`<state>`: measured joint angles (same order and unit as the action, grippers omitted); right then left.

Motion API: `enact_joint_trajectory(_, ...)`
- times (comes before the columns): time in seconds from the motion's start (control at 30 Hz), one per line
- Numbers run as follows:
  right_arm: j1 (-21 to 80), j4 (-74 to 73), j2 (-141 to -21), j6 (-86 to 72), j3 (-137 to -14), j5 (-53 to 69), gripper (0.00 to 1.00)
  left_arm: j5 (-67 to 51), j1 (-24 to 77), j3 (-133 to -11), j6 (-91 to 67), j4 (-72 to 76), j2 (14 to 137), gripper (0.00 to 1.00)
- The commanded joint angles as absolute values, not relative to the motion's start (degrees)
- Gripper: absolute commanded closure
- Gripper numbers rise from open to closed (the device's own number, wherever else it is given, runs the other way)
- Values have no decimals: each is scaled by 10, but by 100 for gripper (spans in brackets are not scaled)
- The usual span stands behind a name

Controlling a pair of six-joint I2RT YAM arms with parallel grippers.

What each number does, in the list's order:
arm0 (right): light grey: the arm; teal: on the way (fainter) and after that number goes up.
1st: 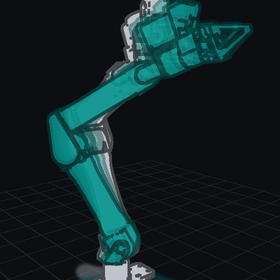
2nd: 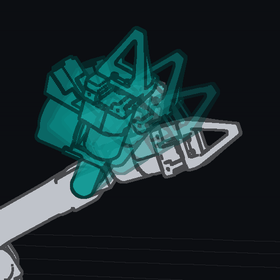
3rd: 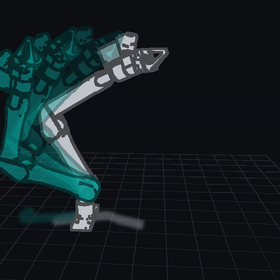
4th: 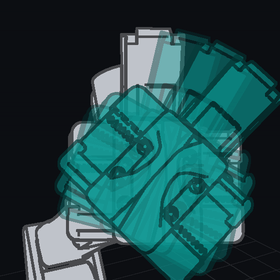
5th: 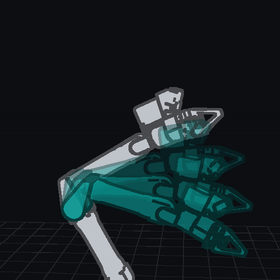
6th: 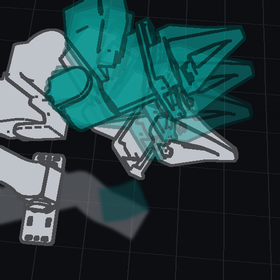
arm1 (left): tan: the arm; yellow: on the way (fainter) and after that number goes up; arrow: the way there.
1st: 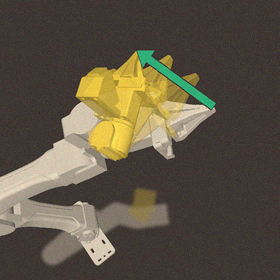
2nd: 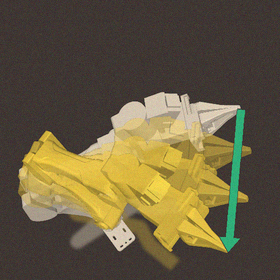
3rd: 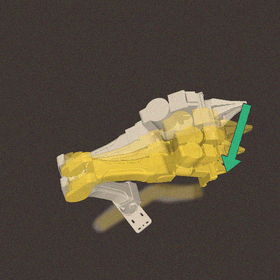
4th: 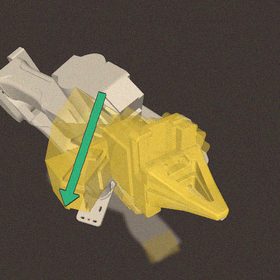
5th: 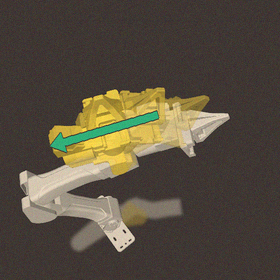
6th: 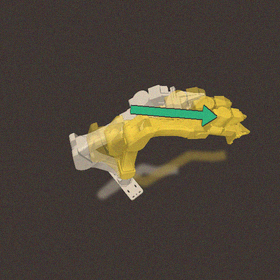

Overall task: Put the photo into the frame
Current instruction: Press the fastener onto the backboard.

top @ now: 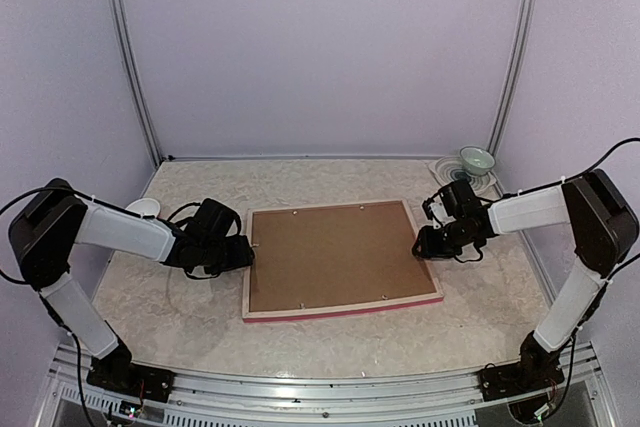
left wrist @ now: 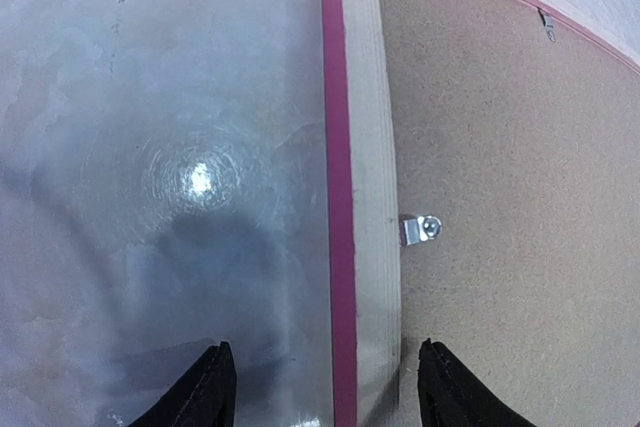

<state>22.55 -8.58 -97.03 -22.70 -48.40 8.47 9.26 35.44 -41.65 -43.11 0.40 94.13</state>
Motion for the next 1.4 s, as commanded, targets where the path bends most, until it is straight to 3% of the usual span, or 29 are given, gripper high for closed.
enact_joint_trajectory(0.0, 218, -101, -992, -234, -468, 93, 65, 93, 348, -405, -421, -18, 931, 37)
enact_joint_trajectory(0.33, 214, -102, -975, -242, -459, 97, 73, 93, 344, -403, -419, -23, 920, 37)
enact_joint_trajectory(0.47, 212, -95, -969, -247, -453, 108, 83, 95, 343, -403, -419, -26, 916, 38)
enact_joint_trajectory(0.8, 211, -105, -959, -241, -460, 115, 82, 97, 341, -404, -419, -32, 907, 38)
enact_joint_trajectory(0.87, 211, -114, -961, -234, -466, 110, 76, 96, 341, -403, -419, -31, 903, 38)
enact_joint_trajectory(0.93, 212, -131, -958, -227, -474, 94, 61, 98, 341, -403, -418, -32, 897, 37)
enact_joint_trajectory(1.07, 212, -157, -934, -220, -486, 61, 47, 100, 341, -407, -417, -33, 890, 37)
enact_joint_trajectory(1.37, 215, -178, -926, -214, -506, 34, 33, 116, 349, -408, -413, -37, 879, 37)
